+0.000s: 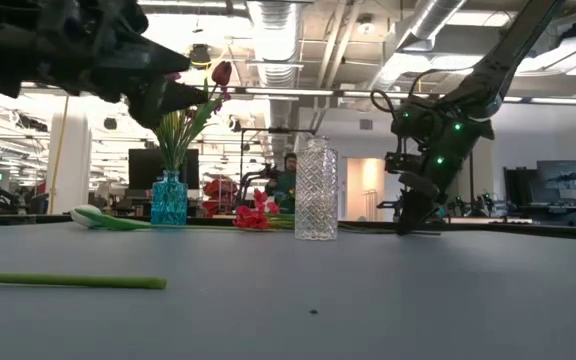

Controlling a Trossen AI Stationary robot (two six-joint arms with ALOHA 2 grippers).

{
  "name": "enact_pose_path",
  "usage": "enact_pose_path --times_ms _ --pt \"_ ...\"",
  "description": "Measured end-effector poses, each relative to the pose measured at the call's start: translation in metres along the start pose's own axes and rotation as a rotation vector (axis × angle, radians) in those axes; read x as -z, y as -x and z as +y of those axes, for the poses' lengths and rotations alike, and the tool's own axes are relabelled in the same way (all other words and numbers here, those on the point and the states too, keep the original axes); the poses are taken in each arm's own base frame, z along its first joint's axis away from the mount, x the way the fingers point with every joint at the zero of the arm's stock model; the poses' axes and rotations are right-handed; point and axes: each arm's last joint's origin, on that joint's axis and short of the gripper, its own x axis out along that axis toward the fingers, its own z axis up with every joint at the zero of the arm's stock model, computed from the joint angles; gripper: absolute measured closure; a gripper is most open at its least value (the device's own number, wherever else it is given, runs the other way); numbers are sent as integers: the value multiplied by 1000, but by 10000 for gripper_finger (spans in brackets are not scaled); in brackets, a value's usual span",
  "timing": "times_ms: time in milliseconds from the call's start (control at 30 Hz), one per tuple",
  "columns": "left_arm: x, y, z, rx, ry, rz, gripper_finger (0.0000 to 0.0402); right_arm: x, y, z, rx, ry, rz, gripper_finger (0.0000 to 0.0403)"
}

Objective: Sort flowers into vase by color
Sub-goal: Put the top red flowers into the transparent vase

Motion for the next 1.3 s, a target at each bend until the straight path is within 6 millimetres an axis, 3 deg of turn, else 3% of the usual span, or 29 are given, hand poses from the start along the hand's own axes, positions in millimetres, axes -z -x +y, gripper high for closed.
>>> enact_pose_path --times_ms 133,200,333,467,600,800,867,1033,1300 --pt "-2 -18 0 -13 -18 3 117 2 -1 5 -12 -9 4 360" --pt "-5 -29 -1 -19 -43 6 117 1 -1 8 -13 6 0 381" --pt "-12 -49 -2 -28 -89 2 117 -2 7 11 -5 4 -33 381" --pt "-20 -64 -4 -32 -98 -13 117 -4 27 16 -21 7 -70 385" --pt "-20 -67 2 -54 -96 -15 117 -11 57 25 -16 37 -247 385" --pt "-19 -62 15 -83 -46 -70 117 0 97 41 -46 4 -652 385" --pt "-20 -63 18 -82 -43 -79 117 7 101 43 -63 -19 -678 385" --pt "-24 -63 20 -39 -43 -102 117 10 90 43 -36 -59 -637 355" --pt "-24 -64 20 -11 -30 -99 117 16 38 31 71 -99 -453 303"
